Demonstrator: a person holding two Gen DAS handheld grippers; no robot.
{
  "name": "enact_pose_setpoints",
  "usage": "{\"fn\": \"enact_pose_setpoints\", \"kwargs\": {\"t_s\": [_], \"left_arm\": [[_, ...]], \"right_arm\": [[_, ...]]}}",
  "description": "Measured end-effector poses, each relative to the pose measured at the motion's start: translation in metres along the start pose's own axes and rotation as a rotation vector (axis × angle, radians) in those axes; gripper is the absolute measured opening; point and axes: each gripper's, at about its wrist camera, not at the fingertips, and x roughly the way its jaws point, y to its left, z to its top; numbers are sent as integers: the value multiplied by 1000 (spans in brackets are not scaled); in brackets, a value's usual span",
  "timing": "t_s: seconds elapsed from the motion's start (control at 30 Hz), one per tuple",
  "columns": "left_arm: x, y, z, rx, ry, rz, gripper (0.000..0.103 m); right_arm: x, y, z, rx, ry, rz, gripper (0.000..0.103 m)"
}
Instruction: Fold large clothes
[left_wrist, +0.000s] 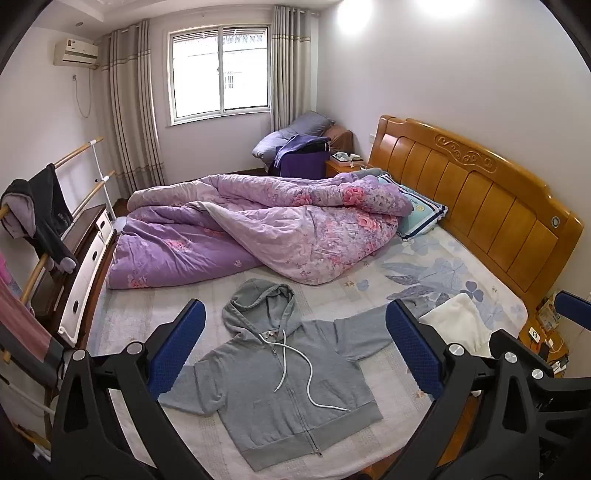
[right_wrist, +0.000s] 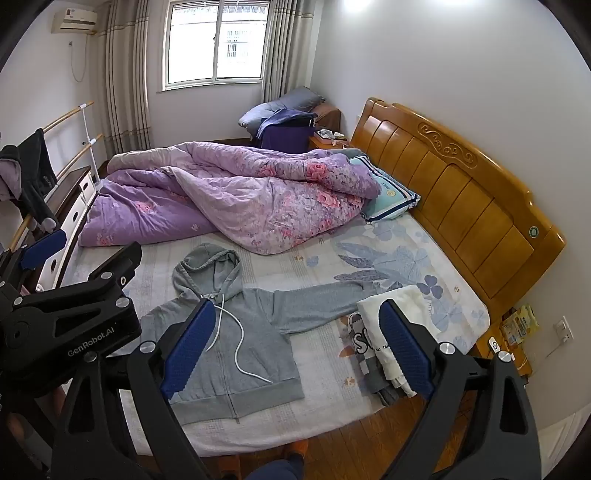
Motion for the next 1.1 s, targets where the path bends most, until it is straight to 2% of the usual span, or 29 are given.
{"fn": "enact_pose_setpoints", "kwargs": {"t_s": [1.1], "left_arm": [[4,9,-6,-2,11,-2,98]], "right_arm": [[2,0,3,-5,7,-3,87]]}}
